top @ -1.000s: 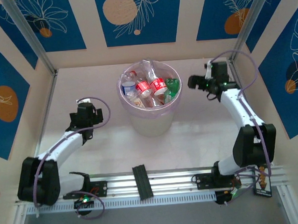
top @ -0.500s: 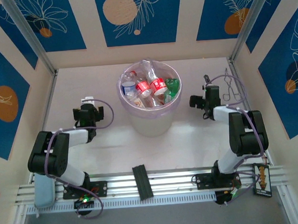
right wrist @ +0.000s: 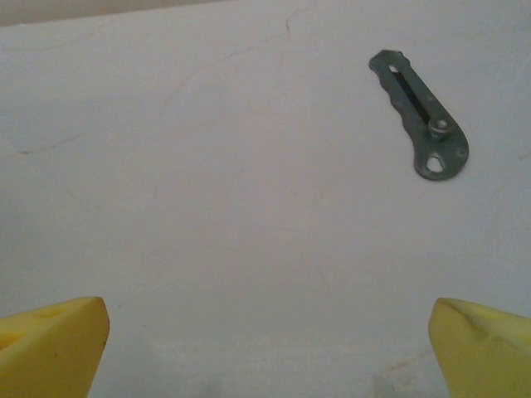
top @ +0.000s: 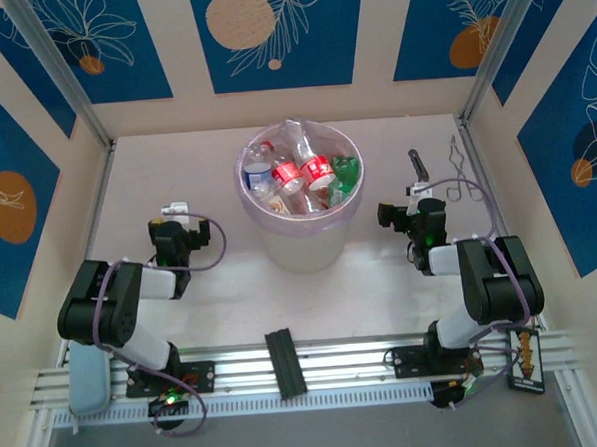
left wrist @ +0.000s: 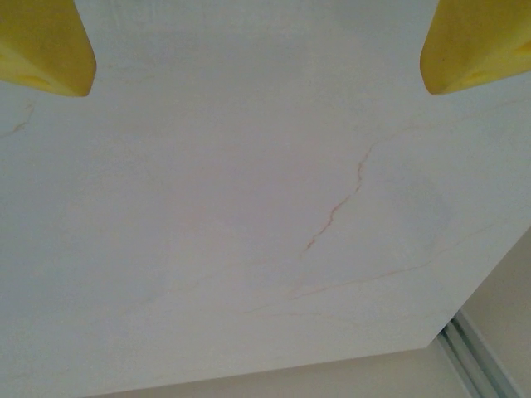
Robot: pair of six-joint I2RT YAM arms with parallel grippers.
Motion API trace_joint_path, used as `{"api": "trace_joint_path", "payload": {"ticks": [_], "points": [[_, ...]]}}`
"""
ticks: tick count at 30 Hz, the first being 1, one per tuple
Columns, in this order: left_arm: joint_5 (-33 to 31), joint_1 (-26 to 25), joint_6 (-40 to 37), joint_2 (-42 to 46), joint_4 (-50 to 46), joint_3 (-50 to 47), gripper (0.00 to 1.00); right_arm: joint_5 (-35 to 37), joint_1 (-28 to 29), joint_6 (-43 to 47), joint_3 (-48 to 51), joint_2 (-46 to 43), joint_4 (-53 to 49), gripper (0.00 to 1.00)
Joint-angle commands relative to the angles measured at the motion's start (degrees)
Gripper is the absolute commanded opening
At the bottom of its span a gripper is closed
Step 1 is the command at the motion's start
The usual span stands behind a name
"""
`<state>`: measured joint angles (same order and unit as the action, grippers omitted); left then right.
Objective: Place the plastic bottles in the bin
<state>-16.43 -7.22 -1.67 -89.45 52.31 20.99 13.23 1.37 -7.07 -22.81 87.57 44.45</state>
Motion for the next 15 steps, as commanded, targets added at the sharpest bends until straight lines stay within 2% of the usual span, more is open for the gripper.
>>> {"api": "trace_joint_path", "payload": {"ticks": [1, 15], "points": [[1.59, 0.63, -0.21, -0.36, 3.98, -0.59, 1.0, -1.15, -0.06, 0.12, -0.29, -0.38, 3.29, 0.99], [1.49, 0.68, -0.26, -0.55, 4.2, -0.52, 1.0, -2.42, -0.66, -0.22, -1.02, -0.21, 1.84, 0.99]]}}
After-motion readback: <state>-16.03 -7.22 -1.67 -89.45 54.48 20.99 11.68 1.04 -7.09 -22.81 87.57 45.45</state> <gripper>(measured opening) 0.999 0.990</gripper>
